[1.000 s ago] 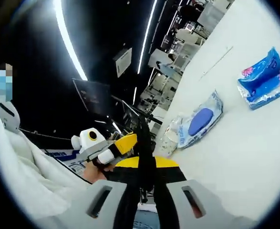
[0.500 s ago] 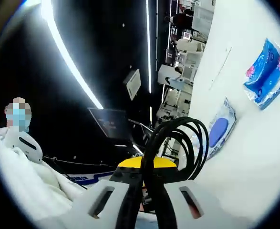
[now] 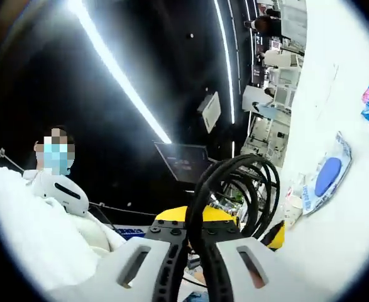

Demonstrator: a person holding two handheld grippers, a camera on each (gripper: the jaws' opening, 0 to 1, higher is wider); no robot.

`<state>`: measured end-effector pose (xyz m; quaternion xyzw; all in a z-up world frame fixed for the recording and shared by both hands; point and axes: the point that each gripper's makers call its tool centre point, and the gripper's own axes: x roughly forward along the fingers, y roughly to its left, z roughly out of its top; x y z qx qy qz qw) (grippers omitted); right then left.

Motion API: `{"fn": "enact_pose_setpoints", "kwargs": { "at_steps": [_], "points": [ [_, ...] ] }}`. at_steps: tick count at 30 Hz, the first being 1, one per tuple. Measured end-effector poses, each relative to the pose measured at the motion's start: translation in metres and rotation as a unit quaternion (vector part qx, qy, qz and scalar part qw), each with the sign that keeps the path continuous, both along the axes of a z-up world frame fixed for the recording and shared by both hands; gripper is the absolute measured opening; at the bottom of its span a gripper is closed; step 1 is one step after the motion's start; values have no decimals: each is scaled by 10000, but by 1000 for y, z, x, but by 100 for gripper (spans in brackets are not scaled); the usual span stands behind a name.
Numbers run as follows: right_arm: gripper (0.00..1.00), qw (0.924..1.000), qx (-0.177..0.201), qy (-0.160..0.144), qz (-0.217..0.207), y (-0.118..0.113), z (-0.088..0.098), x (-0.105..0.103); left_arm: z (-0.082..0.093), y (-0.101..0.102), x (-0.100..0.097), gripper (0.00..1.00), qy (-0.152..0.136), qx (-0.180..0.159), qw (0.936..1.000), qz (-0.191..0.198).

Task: Arrange the tabletop items into an orderly group along one side of the table until the central work area is clear of visible clutter.

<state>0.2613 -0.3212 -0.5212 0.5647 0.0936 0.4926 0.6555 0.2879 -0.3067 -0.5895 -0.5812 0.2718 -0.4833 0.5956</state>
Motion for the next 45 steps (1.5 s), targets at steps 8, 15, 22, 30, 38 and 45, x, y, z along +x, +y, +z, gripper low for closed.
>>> {"fn": "enact_pose_setpoints", "kwargs": {
  "at_steps": [8, 15, 22, 30, 38, 45],
  "points": [
    [3, 9951, -676, 485, -539, -20, -34, 15, -19, -5, 2, 9, 31, 527, 9986, 48],
    [4, 9840, -1214, 859, -982, -37, -64, 25, -43, -13, 5, 8, 22, 1160, 9932, -39],
    [6, 9470, -2522, 1322, -1490, -62, -116, 30, -64, -17, 22, 6, -108, 1923, 9813, 26],
    [6, 8816, -3996, 1706, -1844, -95, -169, 30, -111, -50, 16, 7, -394, 3318, 9392, -787],
    [5, 8652, -4097, 2059, -2027, -113, -189, 38, -122, -67, 28, 7, -366, 3615, 9277, -861],
    [5, 8403, -4496, 2219, -2062, -122, -207, 43, -136, -75, 31, 7, -789, 4247, 8953, -1085]
  ]
}}
